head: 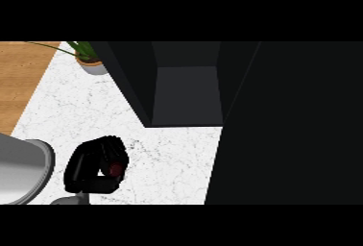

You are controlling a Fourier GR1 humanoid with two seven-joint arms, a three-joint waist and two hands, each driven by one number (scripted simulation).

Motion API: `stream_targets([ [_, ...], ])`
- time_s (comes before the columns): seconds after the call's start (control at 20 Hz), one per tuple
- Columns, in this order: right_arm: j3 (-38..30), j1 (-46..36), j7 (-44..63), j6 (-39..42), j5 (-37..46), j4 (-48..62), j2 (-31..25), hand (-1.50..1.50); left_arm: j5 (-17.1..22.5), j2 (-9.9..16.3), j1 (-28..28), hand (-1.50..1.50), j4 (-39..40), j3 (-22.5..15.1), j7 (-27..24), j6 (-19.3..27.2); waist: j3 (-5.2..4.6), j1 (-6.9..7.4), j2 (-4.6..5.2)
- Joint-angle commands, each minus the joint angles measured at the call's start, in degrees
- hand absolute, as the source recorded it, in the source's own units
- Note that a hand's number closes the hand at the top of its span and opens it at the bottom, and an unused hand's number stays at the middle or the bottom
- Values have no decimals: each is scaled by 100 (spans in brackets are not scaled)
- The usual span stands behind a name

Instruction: Pick up the wine, place it into the cabinet and close the cabinet

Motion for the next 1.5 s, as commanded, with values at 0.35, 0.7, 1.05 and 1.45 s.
stream_targets([
  [0.35, -92, 501, 172, -38, 337, -1020, -357, -150, 365, -180, 466, 150, -1040, -1845, 916, 1629, -57, 1, 72],
  [0.7, -94, 863, -73, -15, 168, -1237, -571, -150, 212, -185, -100, 150, -1002, -1825, 924, 2587, -55, -23, 78],
  [1.05, 1, 1000, -14, -101, 235, -1457, -668, -150, 36, -186, -990, 150, -565, -1962, 1347, 3403, -60, -99, 72],
  [1.45, -336, 843, -334, 98, -234, -1041, -661, -150, 149, -184, -1903, 150, 831, -1911, 871, 3424, -59, -40, 109],
])
